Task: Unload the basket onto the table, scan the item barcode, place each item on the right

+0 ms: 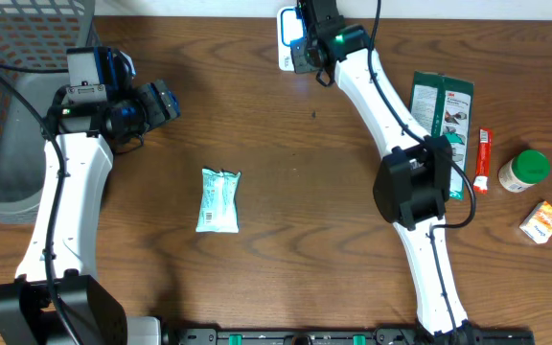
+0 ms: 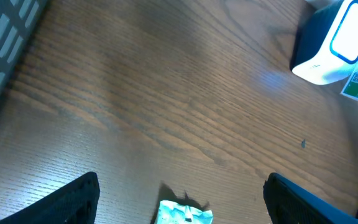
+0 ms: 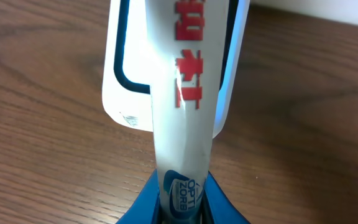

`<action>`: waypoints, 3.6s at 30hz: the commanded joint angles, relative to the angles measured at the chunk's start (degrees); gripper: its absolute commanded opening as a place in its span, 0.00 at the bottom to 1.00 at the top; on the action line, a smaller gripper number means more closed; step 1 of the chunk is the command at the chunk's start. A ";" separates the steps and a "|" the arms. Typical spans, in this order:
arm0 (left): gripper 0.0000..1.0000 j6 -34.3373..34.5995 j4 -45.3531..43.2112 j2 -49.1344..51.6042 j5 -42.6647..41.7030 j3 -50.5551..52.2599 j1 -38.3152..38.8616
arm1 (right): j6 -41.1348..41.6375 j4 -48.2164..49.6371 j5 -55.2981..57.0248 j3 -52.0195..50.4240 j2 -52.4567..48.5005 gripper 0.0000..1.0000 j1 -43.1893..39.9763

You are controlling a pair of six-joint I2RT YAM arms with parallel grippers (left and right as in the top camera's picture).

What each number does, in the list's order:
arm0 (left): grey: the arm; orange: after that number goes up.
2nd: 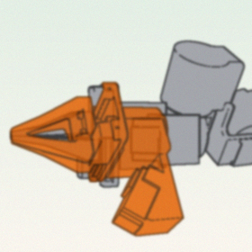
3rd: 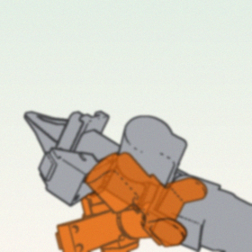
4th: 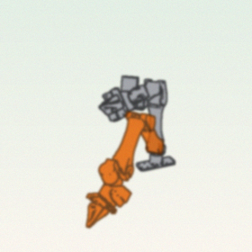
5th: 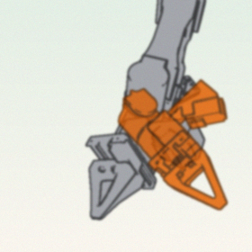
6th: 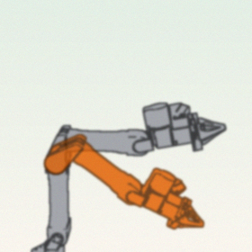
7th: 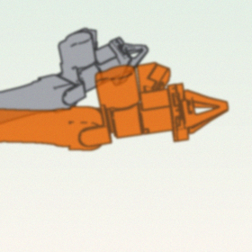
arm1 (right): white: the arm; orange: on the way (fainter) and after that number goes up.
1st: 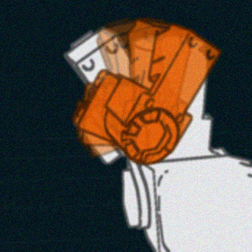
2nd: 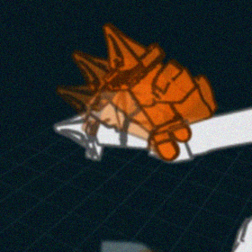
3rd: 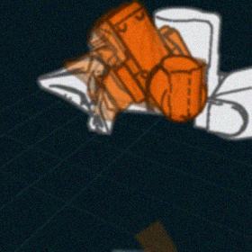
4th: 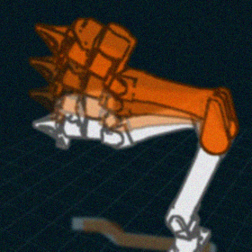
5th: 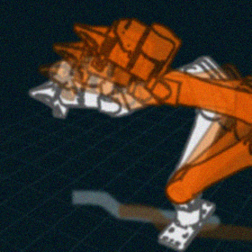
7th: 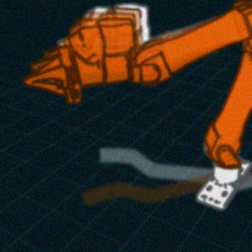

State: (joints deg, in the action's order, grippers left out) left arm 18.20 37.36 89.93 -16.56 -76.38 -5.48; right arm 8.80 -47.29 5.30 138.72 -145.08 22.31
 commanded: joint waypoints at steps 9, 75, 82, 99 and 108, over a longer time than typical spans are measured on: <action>0.86 -0.09 0.13 -0.44 -0.04 -0.61 -0.02 | 1.01 0.20 -0.24 1.01 -1.33 0.11 0.13; 0.86 -0.09 0.11 -0.44 -0.04 -0.61 -0.02 | -0.35 -23.67 -8.35 -39.93 30.84 0.99 -32.35; 0.86 -0.09 0.11 -0.44 -0.04 -0.61 -0.02 | -2.60 -23.45 -29.14 -39.95 30.84 0.99 -31.26; 0.98 -0.09 9.33 0.09 -3.52 -0.22 0.94 | -2.47 -16.20 -34.32 -44.50 30.80 0.99 -8.26; 0.89 -0.37 15.15 0.24 -3.43 0.42 1.16 | 4.57 1.90 -34.34 -55.84 30.80 0.97 4.13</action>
State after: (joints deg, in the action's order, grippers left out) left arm 18.33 51.72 89.93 -19.55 -76.31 -4.45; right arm 10.07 -48.18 -28.38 85.82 -114.89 23.35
